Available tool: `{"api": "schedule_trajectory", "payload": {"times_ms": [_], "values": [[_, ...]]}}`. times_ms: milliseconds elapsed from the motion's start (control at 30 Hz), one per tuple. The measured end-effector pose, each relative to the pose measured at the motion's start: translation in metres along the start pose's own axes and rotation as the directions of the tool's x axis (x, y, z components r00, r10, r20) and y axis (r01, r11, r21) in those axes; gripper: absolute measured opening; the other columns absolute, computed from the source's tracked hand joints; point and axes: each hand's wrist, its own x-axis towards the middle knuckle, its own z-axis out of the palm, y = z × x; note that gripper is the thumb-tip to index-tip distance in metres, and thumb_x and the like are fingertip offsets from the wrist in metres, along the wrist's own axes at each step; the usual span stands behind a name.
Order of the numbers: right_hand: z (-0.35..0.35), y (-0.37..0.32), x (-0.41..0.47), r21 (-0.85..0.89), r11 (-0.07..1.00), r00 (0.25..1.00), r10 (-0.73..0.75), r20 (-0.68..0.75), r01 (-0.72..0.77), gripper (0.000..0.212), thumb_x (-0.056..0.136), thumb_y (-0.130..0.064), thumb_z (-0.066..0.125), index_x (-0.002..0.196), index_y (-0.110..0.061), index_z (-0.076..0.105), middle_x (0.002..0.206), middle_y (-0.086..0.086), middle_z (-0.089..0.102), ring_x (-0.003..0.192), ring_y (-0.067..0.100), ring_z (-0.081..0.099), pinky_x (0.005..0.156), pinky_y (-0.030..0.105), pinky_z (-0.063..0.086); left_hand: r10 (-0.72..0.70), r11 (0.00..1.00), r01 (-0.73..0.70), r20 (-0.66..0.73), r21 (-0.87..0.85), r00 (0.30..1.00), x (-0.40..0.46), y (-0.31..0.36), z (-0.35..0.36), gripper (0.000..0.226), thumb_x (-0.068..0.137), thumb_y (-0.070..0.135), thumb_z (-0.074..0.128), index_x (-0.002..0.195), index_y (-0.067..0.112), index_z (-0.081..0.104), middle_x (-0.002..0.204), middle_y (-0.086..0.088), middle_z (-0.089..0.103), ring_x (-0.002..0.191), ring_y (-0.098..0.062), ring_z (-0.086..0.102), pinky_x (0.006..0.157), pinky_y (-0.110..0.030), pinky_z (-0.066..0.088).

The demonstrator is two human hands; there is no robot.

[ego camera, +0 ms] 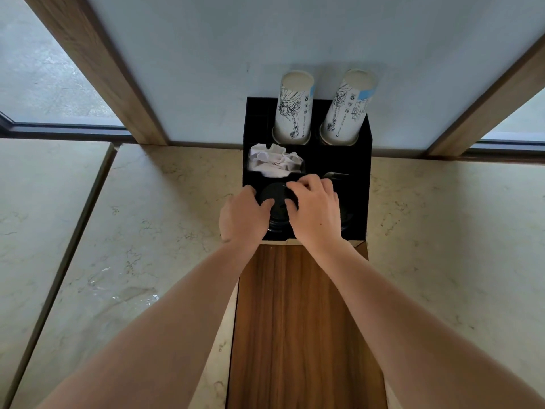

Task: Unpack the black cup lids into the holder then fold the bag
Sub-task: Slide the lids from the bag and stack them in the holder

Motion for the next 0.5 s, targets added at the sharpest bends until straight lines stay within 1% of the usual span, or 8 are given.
{"api": "schedule_trajectory", "payload": {"times_ms": [67, 100, 133, 200, 300, 400, 433, 500], "values": [[0.001, 0.005, 0.003, -0.060, 0.991, 0.992, -0.117, 0.039, 0.119, 0.032, 0.098, -0.025, 0.062, 0.128, -0.019, 0.071, 0.135, 0.002, 0.065, 0.126, 0.026, 0.056, 0.100, 0.044, 0.042, 0.176, 0.979, -0.170, -0.047, 0.114, 0.983, 0.000, 0.001, -0.001, 0.032, 0.098, 0.030, 0.069, 0.123, 0.011, 0.068, 0.108, -0.008, 0.071, 0.091, -0.027, 0.070, 0.071, -0.036, 0.056], [0.001, 0.008, 0.003, -0.079, 0.984, 0.986, -0.155, 0.062, 0.159, 0.032, 0.099, -0.026, 0.059, 0.128, -0.020, 0.071, 0.138, 0.000, 0.065, 0.129, 0.023, 0.055, 0.104, 0.043, 0.038, 0.265, 0.953, -0.256, -0.038, 0.164, 0.963, 0.000, -0.001, -0.002, 0.030, 0.096, 0.028, 0.071, 0.121, 0.011, 0.070, 0.112, -0.009, 0.067, 0.097, -0.027, 0.066, 0.072, -0.034, 0.053], [0.001, 0.010, 0.004, -0.090, 0.978, 0.980, -0.180, 0.083, 0.188, 0.033, 0.100, -0.028, 0.057, 0.130, -0.022, 0.070, 0.139, -0.002, 0.065, 0.131, 0.020, 0.055, 0.107, 0.042, 0.034, 0.340, 0.920, -0.330, -0.012, 0.212, 0.940, 0.000, -0.004, -0.003, 0.031, 0.095, 0.027, 0.073, 0.121, 0.010, 0.071, 0.114, -0.010, 0.064, 0.103, -0.027, 0.062, 0.073, -0.034, 0.052], [-0.002, 0.014, 0.005, -0.092, 0.972, 0.972, -0.207, 0.116, 0.218, 0.036, 0.101, -0.033, 0.055, 0.134, -0.024, 0.066, 0.140, -0.004, 0.064, 0.134, 0.017, 0.054, 0.111, 0.043, 0.029, 0.429, 0.861, -0.430, 0.066, 0.274, 0.901, 0.001, -0.011, -0.004, 0.038, 0.092, 0.028, 0.076, 0.124, 0.008, 0.070, 0.120, -0.011, 0.061, 0.113, -0.029, 0.056, 0.079, -0.038, 0.053], [-0.008, 0.016, 0.010, -0.065, 0.965, 0.940, -0.232, 0.250, 0.255, 0.048, 0.102, -0.042, 0.051, 0.147, -0.025, 0.054, 0.152, -0.003, 0.053, 0.140, 0.018, 0.047, 0.115, 0.046, 0.024, 0.442, 0.846, -0.472, 0.168, 0.247, 0.881, 0.007, -0.018, -0.008, 0.038, 0.095, 0.027, 0.073, 0.127, 0.008, 0.068, 0.126, -0.011, 0.066, 0.117, -0.030, 0.060, 0.091, -0.041, 0.053], [-0.016, 0.022, 0.016, -0.075, 0.934, 0.852, -0.285, 0.439, 0.351, 0.065, 0.099, -0.047, 0.053, 0.158, -0.024, 0.036, 0.166, 0.002, 0.033, 0.148, 0.023, 0.034, 0.116, 0.049, 0.022, 0.453, 0.810, -0.517, 0.265, 0.276, 0.851, 0.014, -0.019, -0.009, 0.044, 0.093, 0.036, 0.073, 0.129, 0.012, 0.064, 0.123, -0.005, 0.068, 0.115, -0.029, 0.058, 0.095, -0.046, 0.052], [-0.018, 0.024, 0.018, -0.097, 0.918, 0.833, -0.299, 0.465, 0.384, 0.067, 0.099, -0.048, 0.054, 0.158, -0.024, 0.034, 0.166, 0.003, 0.031, 0.149, 0.024, 0.033, 0.116, 0.050, 0.022, 0.456, 0.786, -0.531, 0.283, 0.316, 0.844, 0.015, -0.019, -0.009, 0.050, 0.091, 0.039, 0.074, 0.132, 0.013, 0.062, 0.125, -0.003, 0.068, 0.117, -0.029, 0.056, 0.097, -0.047, 0.050], [-0.021, 0.025, 0.020, -0.148, 0.893, 0.829, -0.319, 0.460, 0.426, 0.064, 0.098, -0.048, 0.056, 0.156, -0.026, 0.038, 0.161, 0.003, 0.038, 0.145, 0.024, 0.036, 0.114, 0.050, 0.024, 0.484, 0.726, -0.558, 0.278, 0.401, 0.830, 0.018, -0.021, -0.006, 0.057, 0.090, 0.040, 0.075, 0.137, 0.013, 0.060, 0.129, -0.001, 0.067, 0.119, -0.029, 0.052, 0.098, -0.044, 0.049]]}}
